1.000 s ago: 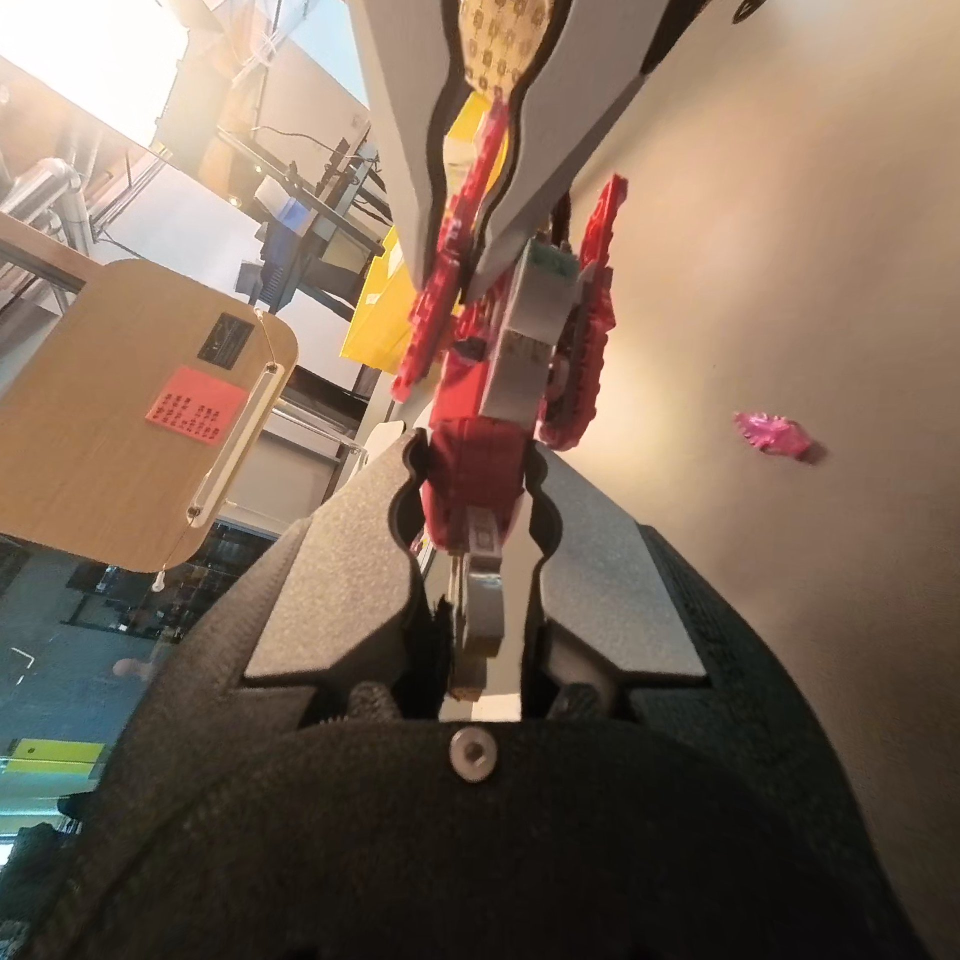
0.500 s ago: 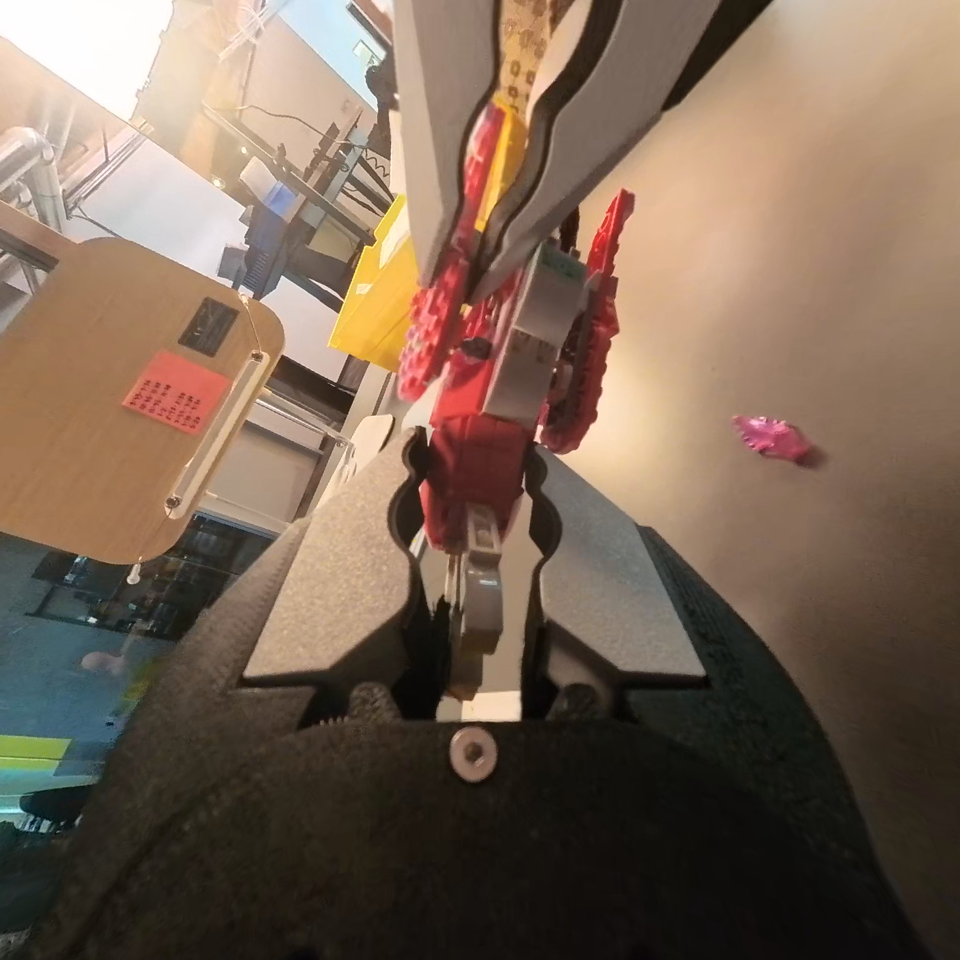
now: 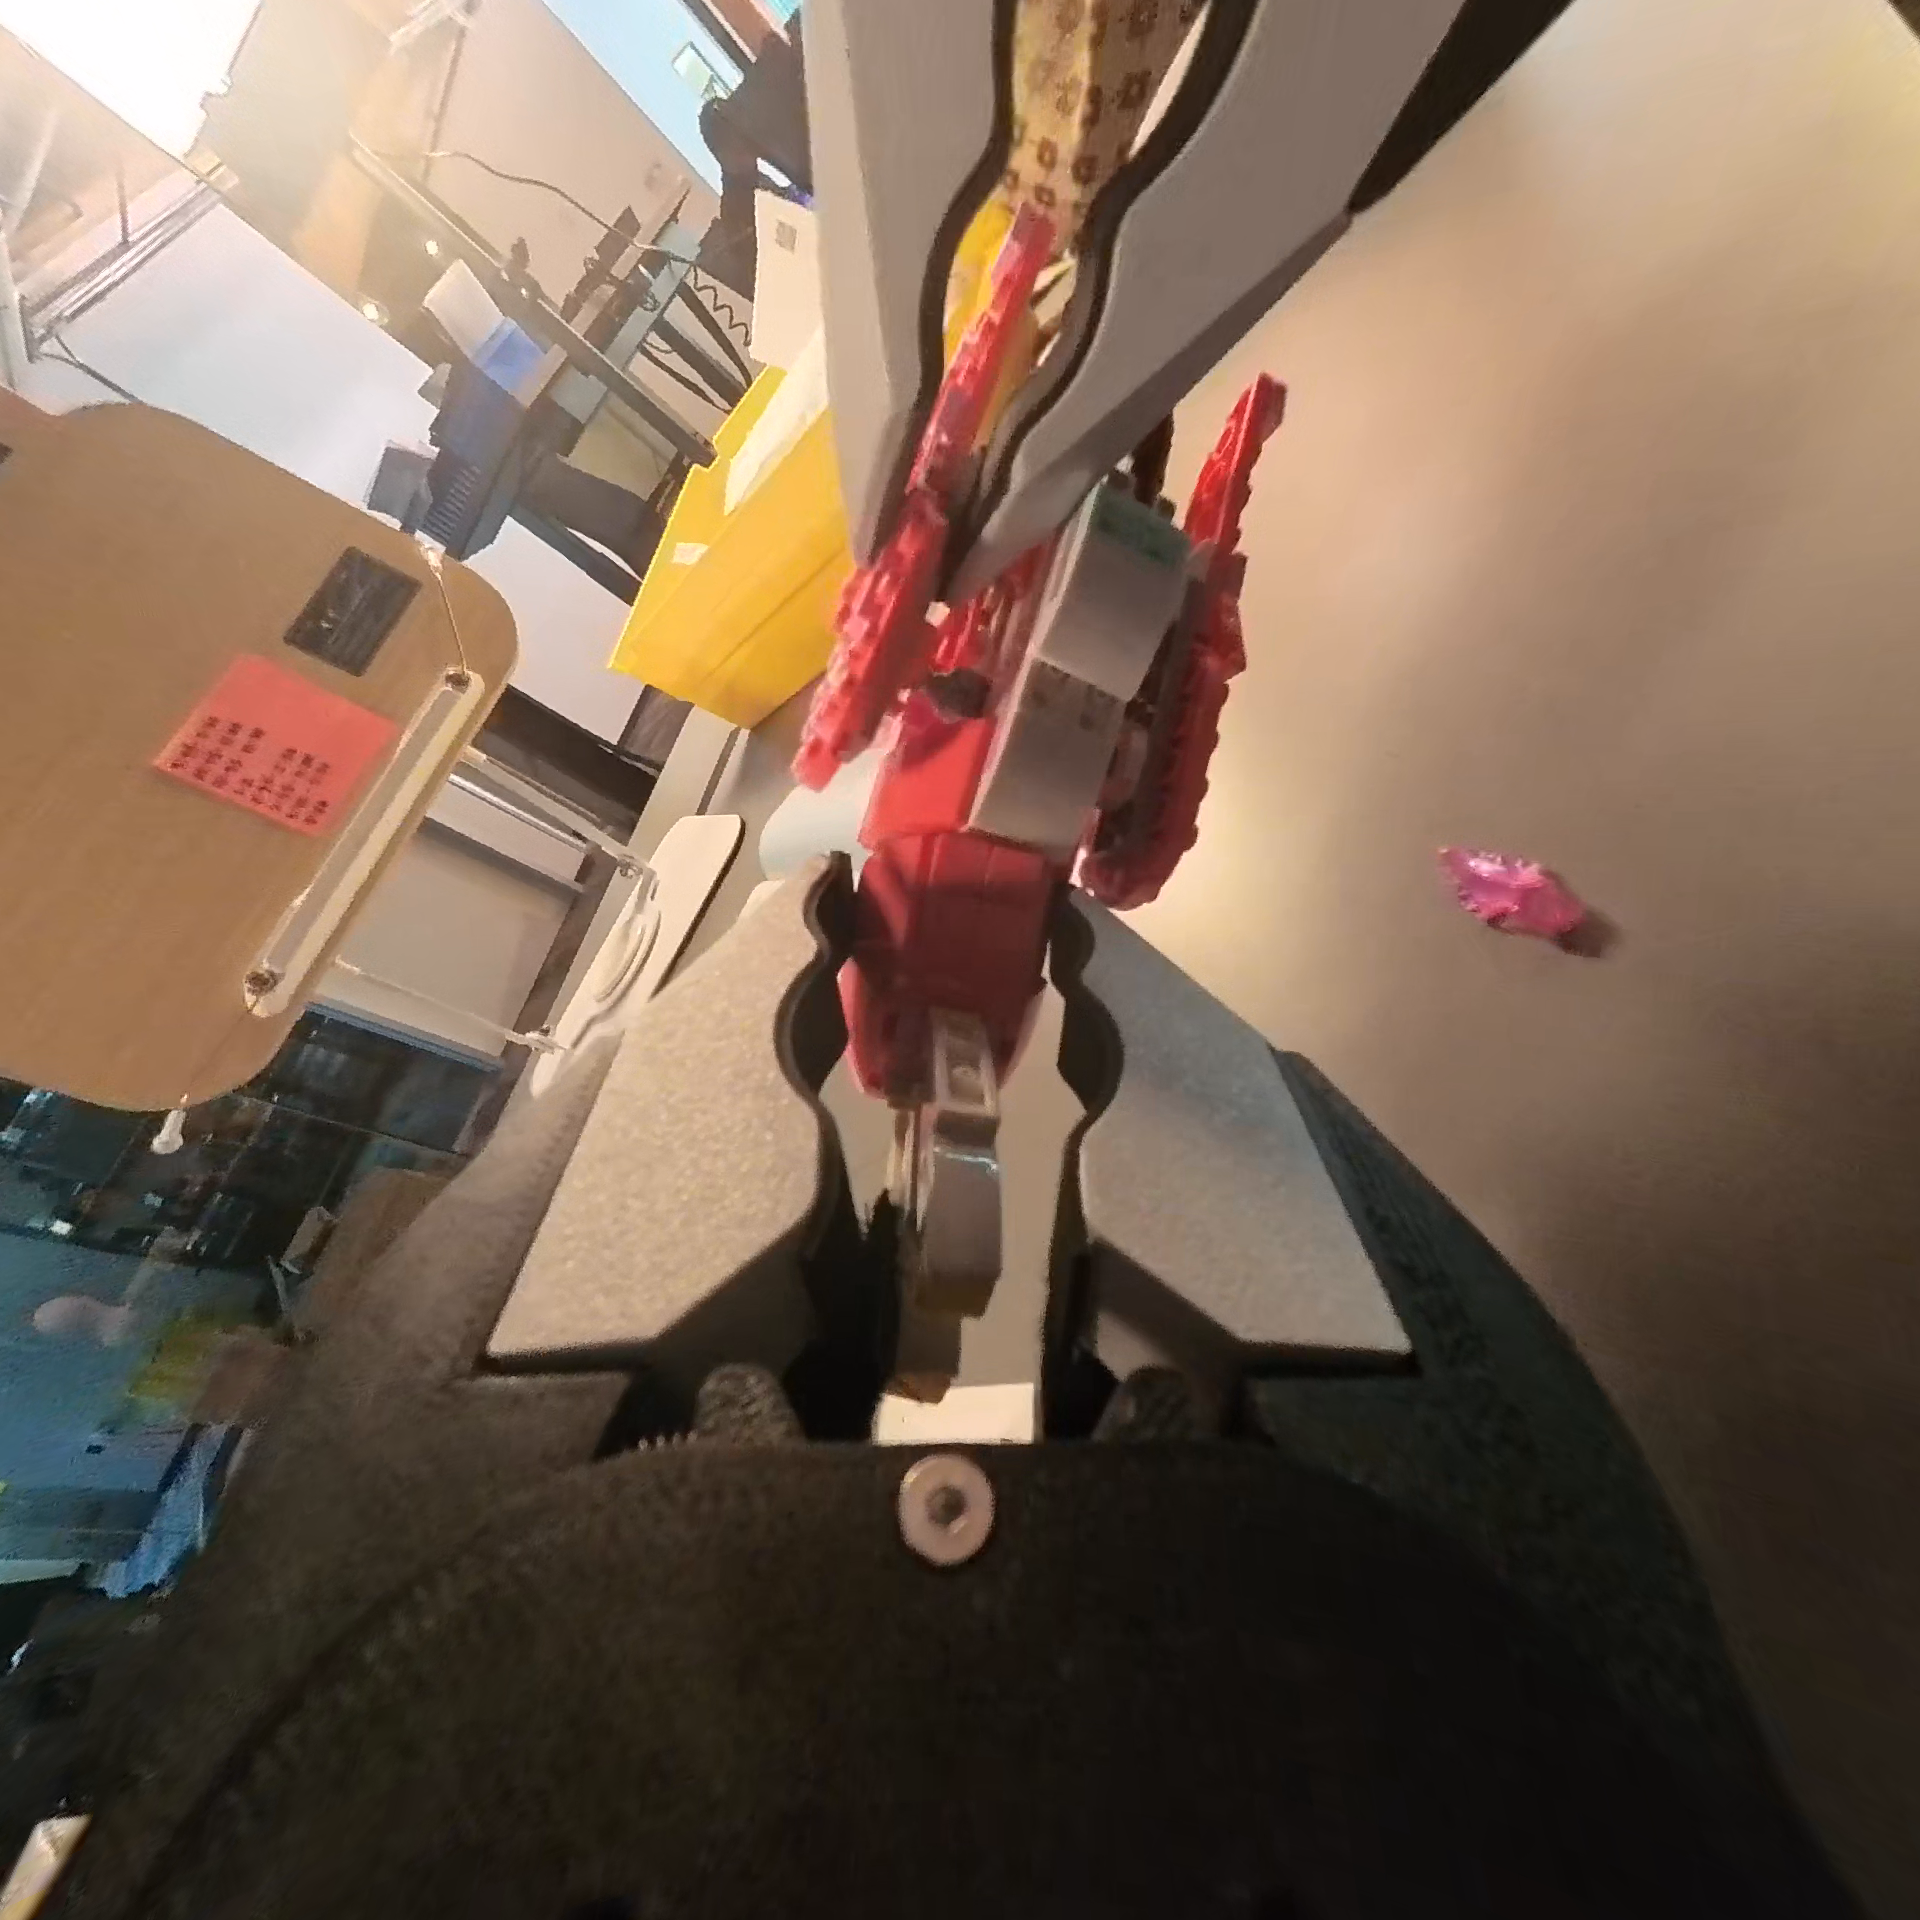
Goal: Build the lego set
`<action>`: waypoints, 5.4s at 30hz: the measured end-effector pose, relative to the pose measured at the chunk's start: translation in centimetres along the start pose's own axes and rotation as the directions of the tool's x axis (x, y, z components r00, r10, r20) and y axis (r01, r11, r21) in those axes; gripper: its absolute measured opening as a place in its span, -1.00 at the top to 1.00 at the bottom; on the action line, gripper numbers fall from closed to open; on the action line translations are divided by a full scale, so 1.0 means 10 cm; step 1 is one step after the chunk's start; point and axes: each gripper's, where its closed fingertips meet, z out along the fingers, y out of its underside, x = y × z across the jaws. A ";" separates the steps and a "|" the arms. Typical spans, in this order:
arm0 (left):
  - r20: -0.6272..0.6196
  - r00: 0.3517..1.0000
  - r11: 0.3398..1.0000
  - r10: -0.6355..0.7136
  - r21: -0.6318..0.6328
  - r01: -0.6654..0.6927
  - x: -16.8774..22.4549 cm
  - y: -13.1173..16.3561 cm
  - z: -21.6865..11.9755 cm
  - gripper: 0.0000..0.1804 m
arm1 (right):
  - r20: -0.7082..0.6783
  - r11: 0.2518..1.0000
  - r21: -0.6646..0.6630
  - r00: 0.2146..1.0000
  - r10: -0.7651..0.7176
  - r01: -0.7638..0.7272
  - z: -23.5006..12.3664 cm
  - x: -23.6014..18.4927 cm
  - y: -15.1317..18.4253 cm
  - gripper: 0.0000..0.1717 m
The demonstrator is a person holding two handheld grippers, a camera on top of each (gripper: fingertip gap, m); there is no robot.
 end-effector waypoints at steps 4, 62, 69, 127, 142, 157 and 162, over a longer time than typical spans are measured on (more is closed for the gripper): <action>-0.025 1.000 1.000 0.011 -0.020 -0.011 0.05 0.05 0.01 0.60 | 0.050 0.998 -0.022 0.997 0.063 -0.062 0.03 -0.06 0.00 0.92; 0.036 0.989 0.989 0.144 -0.020 -0.144 -0.01 0.03 -0.03 0.60 | 0.263 0.962 0.027 0.931 0.255 -0.271 0.01 -0.07 -0.03 0.82; 0.020 0.988 0.988 0.153 -0.032 -0.153 0.03 0.05 -0.01 0.60 | 0.396 0.935 0.013 0.860 0.321 -0.355 -0.01 -0.14 -0.09 0.77; -0.056 0.997 0.996 -0.053 -0.078 0.048 0.02 0.18 0.01 0.62 | 0.179 0.979 -0.193 0.978 0.105 -0.070 0.29 -0.30 0.02 0.39; -0.052 0.999 0.998 -0.013 -0.056 0.010 0.04 0.14 0.00 0.62 | 0.187 0.973 -0.215 0.974 0.124 -0.082 0.36 -0.36 0.09 0.20; -0.070 0.993 0.995 -0.098 -0.017 0.097 0.03 0.09 -0.02 0.62 | 0.149 0.975 -0.219 0.986 0.078 -0.044 0.32 -0.32 0.11 0.23; -0.073 0.995 0.998 -0.066 -0.016 0.065 0.06 0.09 -0.01 0.62 | 0.166 0.976 -0.214 0.983 0.080 -0.043 0.30 -0.35 0.11 0.27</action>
